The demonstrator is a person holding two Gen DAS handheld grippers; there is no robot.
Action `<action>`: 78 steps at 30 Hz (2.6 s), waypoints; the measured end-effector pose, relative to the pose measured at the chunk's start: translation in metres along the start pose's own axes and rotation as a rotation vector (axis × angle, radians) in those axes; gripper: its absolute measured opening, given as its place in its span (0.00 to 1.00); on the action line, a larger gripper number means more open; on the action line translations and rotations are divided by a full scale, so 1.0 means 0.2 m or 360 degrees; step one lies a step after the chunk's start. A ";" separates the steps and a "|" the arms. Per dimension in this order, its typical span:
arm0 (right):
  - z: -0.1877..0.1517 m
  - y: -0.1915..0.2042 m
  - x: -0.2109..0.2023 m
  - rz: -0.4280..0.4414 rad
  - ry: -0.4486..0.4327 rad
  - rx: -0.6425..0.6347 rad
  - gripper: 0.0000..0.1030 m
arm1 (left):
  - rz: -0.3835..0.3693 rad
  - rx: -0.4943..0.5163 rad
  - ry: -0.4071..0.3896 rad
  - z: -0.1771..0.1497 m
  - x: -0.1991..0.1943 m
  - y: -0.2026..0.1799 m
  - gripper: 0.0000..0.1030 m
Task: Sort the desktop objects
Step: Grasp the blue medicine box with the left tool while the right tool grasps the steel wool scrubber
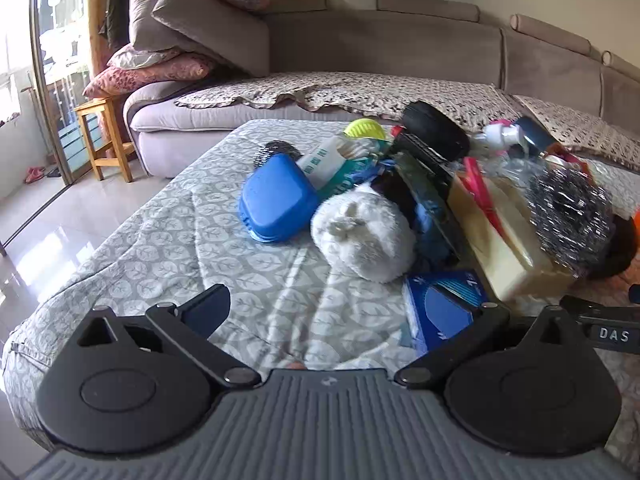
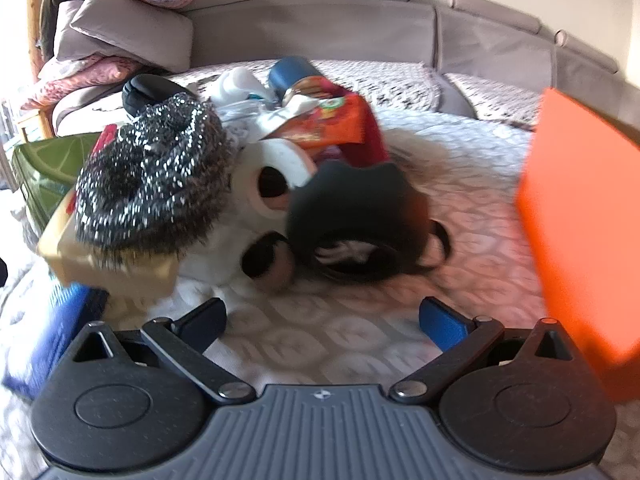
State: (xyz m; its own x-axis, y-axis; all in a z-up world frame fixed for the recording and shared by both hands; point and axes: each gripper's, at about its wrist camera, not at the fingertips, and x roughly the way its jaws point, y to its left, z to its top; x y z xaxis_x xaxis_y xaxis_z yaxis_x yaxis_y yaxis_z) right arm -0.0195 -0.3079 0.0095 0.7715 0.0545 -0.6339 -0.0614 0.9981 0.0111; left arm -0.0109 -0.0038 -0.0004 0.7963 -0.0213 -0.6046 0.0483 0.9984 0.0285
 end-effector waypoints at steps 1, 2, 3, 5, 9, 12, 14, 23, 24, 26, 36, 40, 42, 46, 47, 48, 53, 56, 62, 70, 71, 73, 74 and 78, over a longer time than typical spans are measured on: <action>-0.01 -0.01 -0.03 -0.0004 -0.0022 -0.0010 1.00 | -0.0016 0.0012 0.0000 0.00 -0.01 -0.01 1.00; -0.03 0.00 -0.07 -0.0008 -0.0050 -0.0020 1.00 | -0.0030 0.0026 -0.0002 -0.01 -0.02 -0.03 1.00; -0.03 -0.01 -0.10 -0.0012 -0.0085 -0.0033 1.00 | -0.0042 0.0041 -0.0006 -0.01 -0.02 -0.05 1.00; -0.05 -0.02 -0.16 -0.0010 -0.0169 -0.0046 1.00 | -0.0070 0.0074 -0.0021 -0.03 -0.04 -0.08 1.00; -0.03 -0.06 -0.23 -0.0018 -0.0331 -0.0050 1.00 | -0.0129 0.0097 -0.0006 -0.06 -0.07 -0.16 1.00; -0.01 -0.11 -0.22 -0.0033 -0.0354 0.0000 0.95 | -0.0183 0.0140 0.0008 -0.10 -0.07 -0.22 1.00; 0.02 -0.14 -0.17 -0.0022 -0.0314 0.0048 0.89 | -0.0197 0.0189 0.0006 -0.12 -0.07 -0.25 1.00; 0.02 -0.13 -0.23 0.0112 -0.0326 0.0080 0.69 | -0.0204 0.0050 0.0047 -0.11 0.00 -0.25 1.00; 0.03 -0.12 -0.24 0.0128 -0.0338 0.0078 0.68 | -0.0204 0.0043 0.0048 -0.12 0.00 -0.25 1.00; 0.04 -0.10 -0.26 0.0177 -0.0370 0.0062 0.64 | -0.0187 0.0045 0.0037 -0.13 0.00 -0.26 1.00; 0.11 0.00 -0.33 0.0356 -0.0491 -0.0028 0.59 | -0.0133 0.0075 0.0031 -0.12 0.01 -0.24 1.00; 0.12 0.04 -0.34 0.0419 -0.0544 -0.0073 0.59 | -0.0152 0.0091 0.0049 -0.12 0.04 -0.25 0.96; 0.13 0.06 -0.32 0.0417 -0.0534 -0.0088 0.59 | -0.0160 0.0101 0.0070 -0.11 0.05 -0.26 0.92; 0.15 0.07 -0.28 0.0421 -0.0493 -0.0084 0.59 | -0.0165 0.0113 0.0062 -0.13 0.04 -0.28 0.88; 0.15 0.06 -0.27 0.0428 -0.0481 -0.0077 0.60 | -0.0171 0.0116 0.0061 -0.13 0.03 -0.28 0.86; 0.15 0.06 -0.27 0.0440 -0.0473 -0.0072 0.60 | -0.0178 0.0122 0.0059 -0.13 0.03 -0.28 0.84; 0.14 0.07 -0.25 0.0475 -0.0441 -0.0076 0.61 | -0.0196 0.0135 0.0049 -0.14 0.01 -0.26 0.81; 0.14 0.08 -0.24 0.0481 -0.0435 -0.0087 0.63 | -0.0203 0.0125 0.0052 -0.14 0.01 -0.25 0.81; 0.14 0.11 -0.24 0.0506 -0.0450 -0.0131 0.79 | -0.0201 0.0124 0.0053 -0.14 -0.02 -0.23 0.80; 0.16 0.14 -0.20 0.0458 -0.0426 -0.0221 0.77 | -0.0199 0.0120 0.0047 -0.15 -0.05 -0.20 0.80; 0.16 0.14 -0.19 0.0455 -0.0407 -0.0224 0.77 | -0.0201 0.0121 0.0046 -0.14 -0.04 -0.19 0.80; 0.16 0.15 -0.17 0.0454 -0.0371 -0.0235 0.70 | -0.0202 0.0123 0.0043 -0.14 -0.05 -0.18 0.80; 0.16 0.15 -0.17 0.0461 -0.0355 -0.0232 0.63 | -0.0206 0.0119 0.0041 -0.15 -0.06 -0.17 0.78; 0.17 0.12 -0.20 0.0494 -0.0365 -0.0154 0.34 | -0.0211 0.0119 0.0039 -0.15 -0.09 -0.13 0.63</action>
State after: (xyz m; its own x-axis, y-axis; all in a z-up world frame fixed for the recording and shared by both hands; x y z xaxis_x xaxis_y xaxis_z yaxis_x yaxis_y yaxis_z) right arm -0.0304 -0.2853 0.0622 0.8277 0.3693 -0.4225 -0.3646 0.9263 0.0952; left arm -0.0440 -0.0273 -0.0140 0.7650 -0.1506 -0.6262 0.1977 0.9802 0.0059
